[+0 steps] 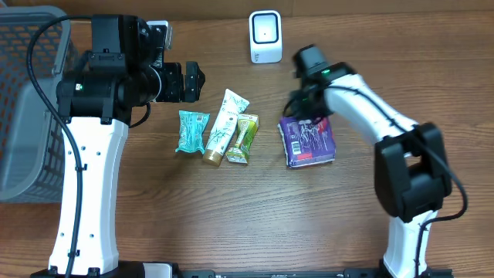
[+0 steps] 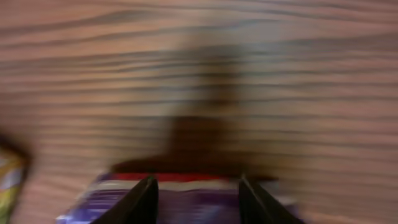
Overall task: Scan the item barcode
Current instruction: 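Move the right gripper to the purple pad pack and grasp it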
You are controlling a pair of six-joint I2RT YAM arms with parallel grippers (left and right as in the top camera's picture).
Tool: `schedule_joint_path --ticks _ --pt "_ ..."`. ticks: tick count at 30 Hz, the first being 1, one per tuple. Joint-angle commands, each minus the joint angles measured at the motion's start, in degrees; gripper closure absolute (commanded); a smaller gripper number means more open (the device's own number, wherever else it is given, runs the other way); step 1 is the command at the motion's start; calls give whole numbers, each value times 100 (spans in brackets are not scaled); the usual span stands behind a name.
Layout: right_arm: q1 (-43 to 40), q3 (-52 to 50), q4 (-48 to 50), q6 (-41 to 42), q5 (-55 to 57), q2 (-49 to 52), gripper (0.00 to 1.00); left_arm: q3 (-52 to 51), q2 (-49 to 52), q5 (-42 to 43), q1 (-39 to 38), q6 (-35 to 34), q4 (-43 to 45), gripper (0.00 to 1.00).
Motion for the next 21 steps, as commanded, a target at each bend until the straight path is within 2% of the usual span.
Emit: schedule_joint_path --ticks 1,5,10,12,15,21 --pt "-577 68 -245 575 -118 -4 51 66 22 66 -4 -96 7 0" --pt "-1202 68 -686 437 -852 -4 46 66 22 66 -4 -96 9 0" --pt "-1912 68 -1279 -1325 -2997 -4 16 66 22 66 -4 -96 9 0" --pt "-2092 66 -1486 -1926 -3510 -2 9 66 22 66 -4 -96 9 0" --pt "-2079 2 -1432 -2212 -3552 -2 5 66 22 66 -4 -96 9 0" --pt "-1888 -776 -680 -2332 -3626 -2 6 66 22 66 -4 -96 9 0"
